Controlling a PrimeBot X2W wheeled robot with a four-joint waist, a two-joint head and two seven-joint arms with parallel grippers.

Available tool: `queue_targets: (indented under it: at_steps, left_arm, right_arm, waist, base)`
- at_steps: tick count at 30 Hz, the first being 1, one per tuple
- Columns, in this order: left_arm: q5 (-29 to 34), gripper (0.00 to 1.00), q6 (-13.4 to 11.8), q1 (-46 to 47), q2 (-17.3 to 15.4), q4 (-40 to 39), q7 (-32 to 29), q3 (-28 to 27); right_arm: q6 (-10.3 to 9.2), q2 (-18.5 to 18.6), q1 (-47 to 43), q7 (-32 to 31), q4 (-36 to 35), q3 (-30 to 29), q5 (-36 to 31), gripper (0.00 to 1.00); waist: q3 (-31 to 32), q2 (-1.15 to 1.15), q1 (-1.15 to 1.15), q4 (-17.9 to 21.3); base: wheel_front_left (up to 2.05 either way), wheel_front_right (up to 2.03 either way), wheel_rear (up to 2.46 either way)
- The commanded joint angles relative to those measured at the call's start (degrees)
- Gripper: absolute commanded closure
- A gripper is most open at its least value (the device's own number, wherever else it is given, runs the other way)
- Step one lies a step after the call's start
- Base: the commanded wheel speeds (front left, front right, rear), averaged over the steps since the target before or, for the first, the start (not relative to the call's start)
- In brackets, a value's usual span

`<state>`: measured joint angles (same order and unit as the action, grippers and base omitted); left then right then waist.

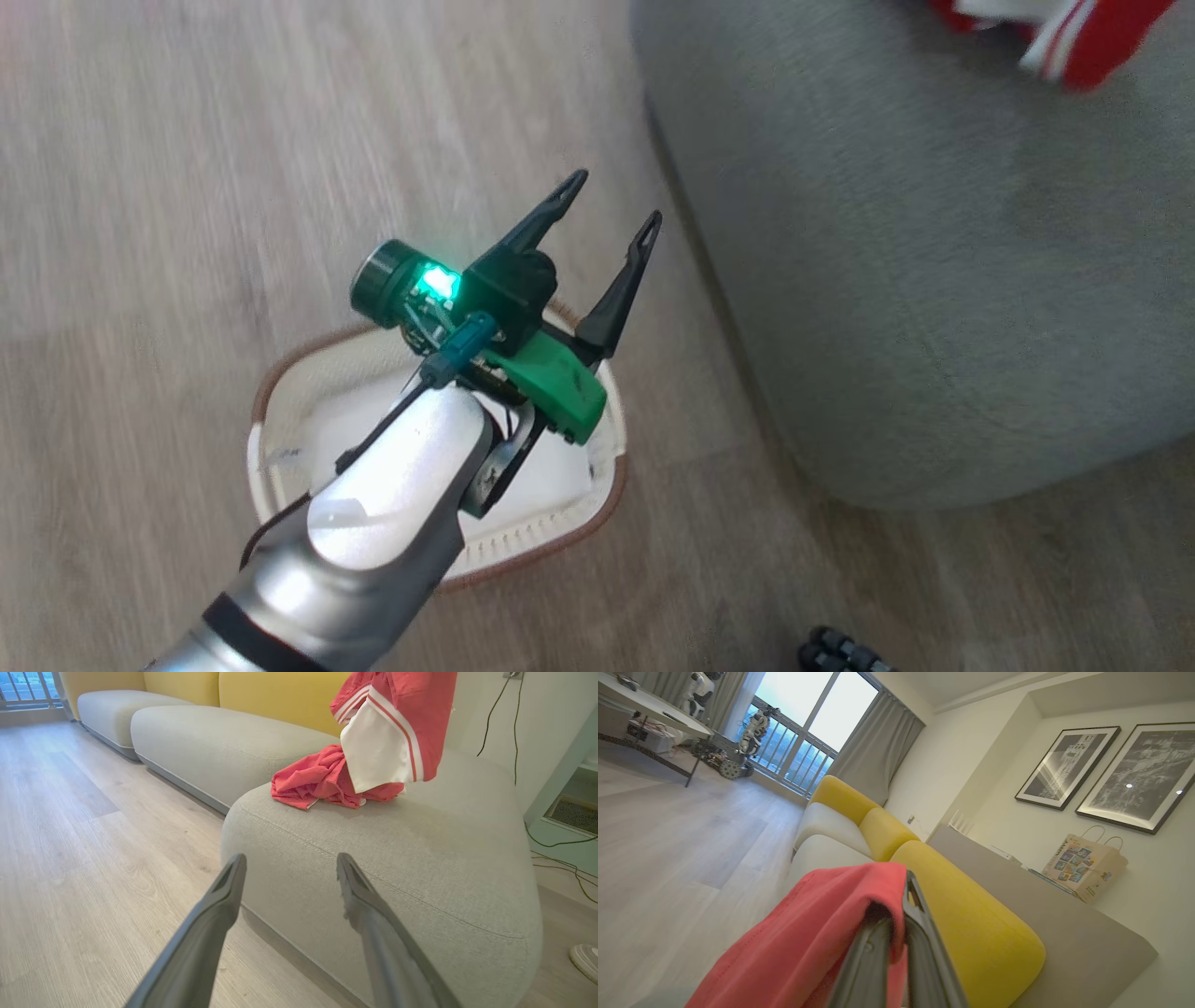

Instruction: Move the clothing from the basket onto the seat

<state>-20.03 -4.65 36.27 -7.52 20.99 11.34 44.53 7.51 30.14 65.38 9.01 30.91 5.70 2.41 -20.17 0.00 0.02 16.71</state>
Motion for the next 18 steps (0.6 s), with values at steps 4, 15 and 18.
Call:
queue_targets:
  at_steps: [4, 15, 18]
  left_arm:
    - [1.63, 0.0, -1.35, 3.87, -1.59, -6.35, -1.4, -0.89]
    - [2.84, 0.0, -2.1, 5.58, -2.21, -9.4, -2.7, 0.01]
    - [3.12, 0.0, -2.32, 5.69, -2.62, -9.16, -3.01, 0.22]
  right_arm:
    - [-0.02, 4.19, 8.12, 1.29, 5.8, -6.94, -4.41, 1.0]
    - [-0.02, -2.4, 7.41, 3.88, 21.69, -19.04, -16.07, 1.0]
    - [-0.02, -4.28, 6.95, 4.52, 24.6, -20.17, -18.33, 1.0]
  waist:
    - [-9.69, 0.0, -0.02, -7.47]
    - [-16.09, 0.0, -0.02, -11.83]
    - [-16.75, 0.0, -0.02, -12.28]
  base:
    - [0.0, 0.0, 0.0]
    - [0.0, 0.0, 0.0]
    - [0.0, 0.0, 0.0]
